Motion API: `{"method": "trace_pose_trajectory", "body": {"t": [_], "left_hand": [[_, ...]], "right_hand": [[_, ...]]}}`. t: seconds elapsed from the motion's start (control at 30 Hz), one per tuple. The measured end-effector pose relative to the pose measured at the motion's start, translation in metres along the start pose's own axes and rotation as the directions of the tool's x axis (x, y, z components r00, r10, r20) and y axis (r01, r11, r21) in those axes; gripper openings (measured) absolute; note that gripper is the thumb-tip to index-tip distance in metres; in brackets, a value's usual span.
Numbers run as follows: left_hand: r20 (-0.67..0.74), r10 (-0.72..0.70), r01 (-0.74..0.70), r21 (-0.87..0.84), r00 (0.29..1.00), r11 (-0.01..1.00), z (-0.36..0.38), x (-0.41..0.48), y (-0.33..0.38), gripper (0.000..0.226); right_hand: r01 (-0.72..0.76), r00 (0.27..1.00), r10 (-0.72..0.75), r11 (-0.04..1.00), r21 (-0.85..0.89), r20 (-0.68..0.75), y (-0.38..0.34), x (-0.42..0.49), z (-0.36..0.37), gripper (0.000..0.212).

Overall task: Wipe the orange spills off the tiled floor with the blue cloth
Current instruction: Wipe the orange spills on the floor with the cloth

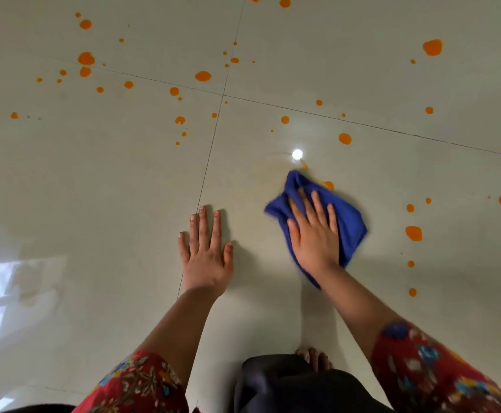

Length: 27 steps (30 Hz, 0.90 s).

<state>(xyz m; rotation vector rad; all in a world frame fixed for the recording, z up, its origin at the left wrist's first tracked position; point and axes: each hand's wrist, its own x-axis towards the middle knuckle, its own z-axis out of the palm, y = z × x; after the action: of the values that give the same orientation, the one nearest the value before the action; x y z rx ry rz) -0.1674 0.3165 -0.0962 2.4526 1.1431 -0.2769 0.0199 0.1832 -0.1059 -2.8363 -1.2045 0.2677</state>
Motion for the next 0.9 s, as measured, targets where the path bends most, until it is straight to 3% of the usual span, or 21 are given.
{"method": "trace_pose_trajectory", "body": {"t": [0.07, 0.1, 0.23, 0.3, 0.4, 0.53, 0.57, 0.63, 0.7, 0.8, 0.9], "left_hand": [[-0.005, 0.002, -0.002, 0.004, 1.0, 1.0, 0.001, 0.0, 0.0, 0.063], [-0.009, 0.001, -0.001, 0.011, 1.0, 1.0, 0.002, 0.0, 0.0, 0.063], [-0.005, 0.006, -0.006, -0.015, 1.0, 1.0, 0.002, 0.003, -0.002, 0.066], [0.004, 0.02, -0.02, -0.006, 1.0, 1.0, 0.0, 0.005, -0.004, 0.065], [0.005, 0.032, -0.032, 0.021, 0.999, 0.999, 0.002, 0.0, -0.004, 0.064], [0.017, 0.014, -0.015, 0.017, 1.0, 1.0, 0.005, 0.002, 0.0, 0.065], [0.022, 0.008, -0.009, 0.025, 1.0, 1.0, 0.003, 0.001, 0.0, 0.066], [0.016, 0.046, -0.047, 0.068, 0.999, 0.997, -0.003, -0.002, 0.005, 0.067], [0.007, 0.168, -0.167, 0.104, 0.986, 0.98, -0.008, -0.004, 0.014, 0.067], [0.034, 0.314, -0.316, 0.107, 0.949, 0.943, -0.01, -0.003, 0.039, 0.066], [0.048, 0.297, -0.3, 0.083, 0.954, 0.95, -0.004, 0.002, 0.058, 0.068]], "right_hand": [[-0.136, 0.99, 0.137, 0.99, 0.03, -0.029, -0.018, 0.041, -0.004, 0.054], [-0.136, 0.99, 0.137, 0.99, 0.033, -0.033, -0.031, 0.052, -0.005, 0.055], [0.246, 0.969, -0.244, 0.967, -0.062, 0.025, -0.052, -0.013, 0.01, 0.05], [0.295, 0.955, -0.293, 0.954, -0.047, 0.039, -0.02, -0.083, 0.015, 0.048], [0.125, 0.992, -0.123, 0.991, -0.052, 0.037, 0.042, -0.129, 0.013, 0.051], [-0.194, 0.98, 0.194, 0.981, -0.001, -0.043, 0.031, -0.065, 0.004, 0.051], [-0.165, 0.985, 0.166, 0.986, 0.007, -0.048, 0.02, -0.06, 0.005, 0.051], [0.071, 0.997, -0.071, 0.997, -0.004, 0.005, 0.016, -0.084, 0.011, 0.049], [0.258, 0.965, -0.256, 0.965, -0.033, 0.054, 0.039, -0.14, 0.017, 0.047], [0.057, 0.997, -0.058, 0.998, 0.016, 0.048, 0.104, -0.184, 0.01, 0.048], [-0.283, 0.959, 0.282, 0.959, 0.025, 0.036, 0.121, -0.13, 0.003, 0.053]]}}
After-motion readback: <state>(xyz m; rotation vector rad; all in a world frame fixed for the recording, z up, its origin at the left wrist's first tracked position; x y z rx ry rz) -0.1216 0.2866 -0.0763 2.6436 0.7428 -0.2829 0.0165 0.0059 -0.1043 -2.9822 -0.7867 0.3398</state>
